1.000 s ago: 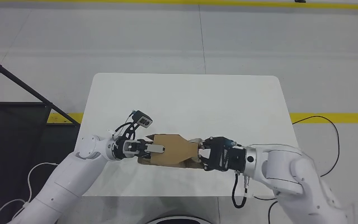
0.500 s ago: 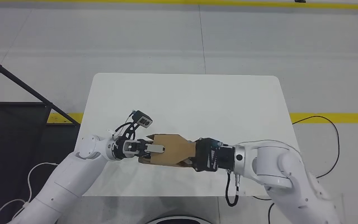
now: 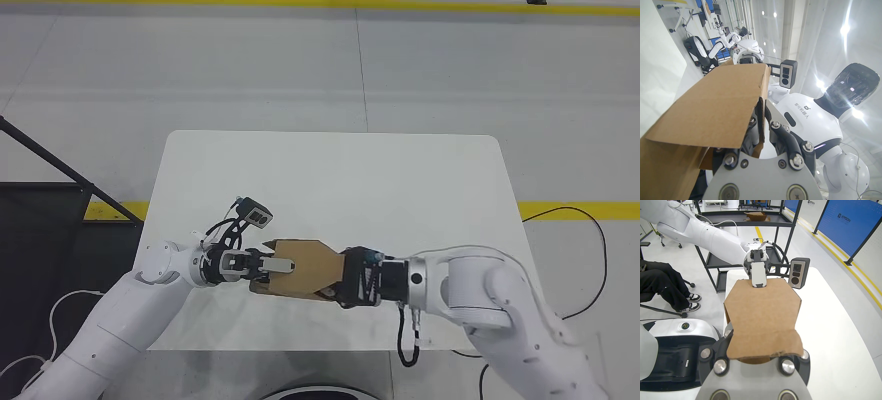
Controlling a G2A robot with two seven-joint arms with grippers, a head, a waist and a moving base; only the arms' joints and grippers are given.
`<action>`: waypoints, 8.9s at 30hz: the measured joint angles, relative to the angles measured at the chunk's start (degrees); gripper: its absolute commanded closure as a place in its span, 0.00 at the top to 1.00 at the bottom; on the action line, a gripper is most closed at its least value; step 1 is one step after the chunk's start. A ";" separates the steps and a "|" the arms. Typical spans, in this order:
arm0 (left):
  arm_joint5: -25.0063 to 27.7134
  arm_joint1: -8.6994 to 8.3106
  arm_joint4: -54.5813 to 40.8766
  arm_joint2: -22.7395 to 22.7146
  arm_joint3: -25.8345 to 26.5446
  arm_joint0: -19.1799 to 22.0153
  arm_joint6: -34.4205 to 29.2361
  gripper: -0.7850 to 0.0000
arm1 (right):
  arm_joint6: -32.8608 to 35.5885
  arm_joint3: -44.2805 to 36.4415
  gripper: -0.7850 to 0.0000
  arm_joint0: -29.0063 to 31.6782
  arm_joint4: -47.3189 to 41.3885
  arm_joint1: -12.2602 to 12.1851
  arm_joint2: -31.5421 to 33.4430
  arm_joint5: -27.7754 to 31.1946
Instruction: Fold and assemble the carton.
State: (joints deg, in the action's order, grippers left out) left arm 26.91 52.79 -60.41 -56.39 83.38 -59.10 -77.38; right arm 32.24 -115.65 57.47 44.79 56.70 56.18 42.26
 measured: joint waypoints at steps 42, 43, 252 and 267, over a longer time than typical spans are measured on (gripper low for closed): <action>0.00 0.00 0.00 0.00 0.00 0.00 0.00 0.00 | -1.95 -8.80 0.96 15.53 -7.95 -4.25 25.67 -0.35; 0.00 0.00 0.00 0.00 0.00 0.00 0.00 0.00 | -1.55 -9.03 1.00 15.03 -8.28 -4.28 25.56 -0.30; 0.00 0.00 0.00 0.00 0.00 0.00 0.00 0.00 | 2.33 -2.58 1.00 8.78 -1.03 -1.93 11.37 -12.40; 0.00 0.00 0.00 0.00 0.00 0.00 0.00 0.00 | 0.51 -0.15 1.00 12.09 -7.05 -2.26 14.76 -11.45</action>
State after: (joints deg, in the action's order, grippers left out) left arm 26.91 52.79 -60.41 -56.39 83.38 -59.10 -77.38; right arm 32.74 -115.80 69.56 37.74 54.44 70.94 30.81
